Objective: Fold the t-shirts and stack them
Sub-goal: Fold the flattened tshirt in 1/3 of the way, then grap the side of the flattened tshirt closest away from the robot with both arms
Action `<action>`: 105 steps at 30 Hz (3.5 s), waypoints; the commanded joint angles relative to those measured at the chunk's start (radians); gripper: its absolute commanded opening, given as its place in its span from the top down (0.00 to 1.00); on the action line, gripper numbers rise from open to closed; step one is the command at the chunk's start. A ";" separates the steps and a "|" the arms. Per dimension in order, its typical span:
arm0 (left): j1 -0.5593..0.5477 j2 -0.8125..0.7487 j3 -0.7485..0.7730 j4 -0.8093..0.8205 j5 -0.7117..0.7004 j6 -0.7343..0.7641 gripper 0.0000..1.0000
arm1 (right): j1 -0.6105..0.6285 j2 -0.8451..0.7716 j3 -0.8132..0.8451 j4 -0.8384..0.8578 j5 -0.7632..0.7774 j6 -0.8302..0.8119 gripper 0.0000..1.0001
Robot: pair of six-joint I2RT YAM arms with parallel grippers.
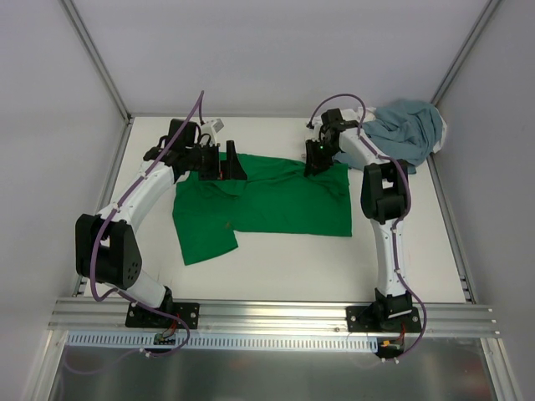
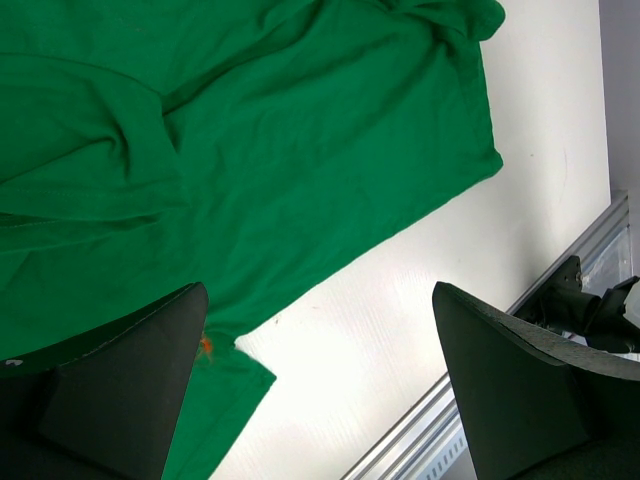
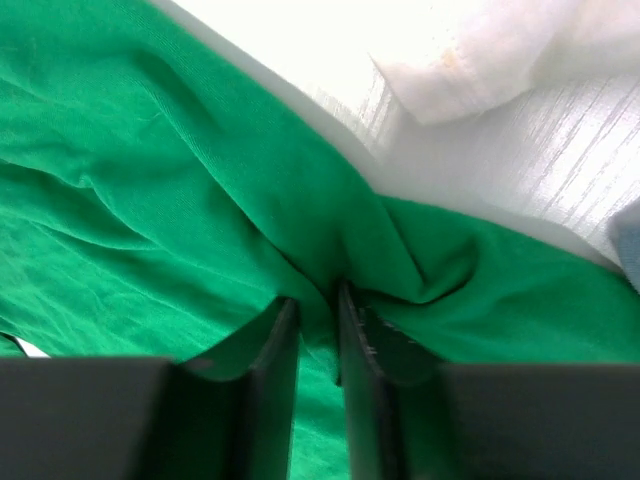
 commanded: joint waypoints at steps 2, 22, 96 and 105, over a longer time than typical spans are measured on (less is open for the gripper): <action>-0.010 -0.029 -0.006 -0.004 0.008 0.007 0.01 | 0.006 -0.065 -0.003 0.014 -0.005 0.009 0.78; -0.011 -0.025 -0.006 -0.007 0.011 0.018 0.01 | 0.006 -0.230 -0.163 -0.010 0.067 -0.046 0.78; 0.093 -0.353 -0.283 -0.308 -0.036 0.040 0.01 | -0.028 -0.972 -1.293 0.312 0.150 0.161 0.08; 0.094 -0.354 -0.285 -0.301 -0.035 0.038 0.01 | -0.042 -0.955 -1.276 0.303 0.188 0.152 0.24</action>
